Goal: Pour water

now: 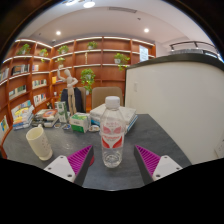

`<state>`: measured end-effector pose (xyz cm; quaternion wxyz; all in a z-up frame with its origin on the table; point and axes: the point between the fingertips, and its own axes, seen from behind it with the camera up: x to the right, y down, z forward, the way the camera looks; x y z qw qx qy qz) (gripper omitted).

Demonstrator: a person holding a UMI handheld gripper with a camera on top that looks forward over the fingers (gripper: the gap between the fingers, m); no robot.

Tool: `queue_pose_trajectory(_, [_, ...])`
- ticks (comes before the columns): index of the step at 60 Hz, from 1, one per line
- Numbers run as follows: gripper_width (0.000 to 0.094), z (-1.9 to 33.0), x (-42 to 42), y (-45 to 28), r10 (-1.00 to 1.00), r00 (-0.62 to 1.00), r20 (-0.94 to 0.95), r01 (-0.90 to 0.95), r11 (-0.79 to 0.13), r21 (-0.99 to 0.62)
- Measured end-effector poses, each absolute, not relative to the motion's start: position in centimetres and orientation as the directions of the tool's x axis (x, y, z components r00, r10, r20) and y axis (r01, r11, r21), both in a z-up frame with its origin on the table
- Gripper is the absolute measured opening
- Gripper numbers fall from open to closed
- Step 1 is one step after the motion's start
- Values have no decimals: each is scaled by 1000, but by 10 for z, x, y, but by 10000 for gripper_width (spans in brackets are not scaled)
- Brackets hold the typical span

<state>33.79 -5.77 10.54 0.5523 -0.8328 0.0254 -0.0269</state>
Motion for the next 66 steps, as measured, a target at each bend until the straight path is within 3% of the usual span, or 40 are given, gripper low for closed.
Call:
queue_pose_trajectory(13, [859,79,346,3,-51,998,-25,-41,-342,-939])
queue_pose_trajectory(19, [667,81,347,17,-47,999,3,-12,-305,-952])
queue_pose_trajectory(22, [521,86,347,23,-44,999,28,15,-281,-960])
queue_pose_trajectory(36, [323,87,340,28,-2,978,207,198,-280,-939])
queue_pose_trajectory(51, [321,107,312,34,74,801,593,589,-274,-761])
queue_pose_trajectory(66, [320,141,250,12,173,401,899,898,-269,-349])
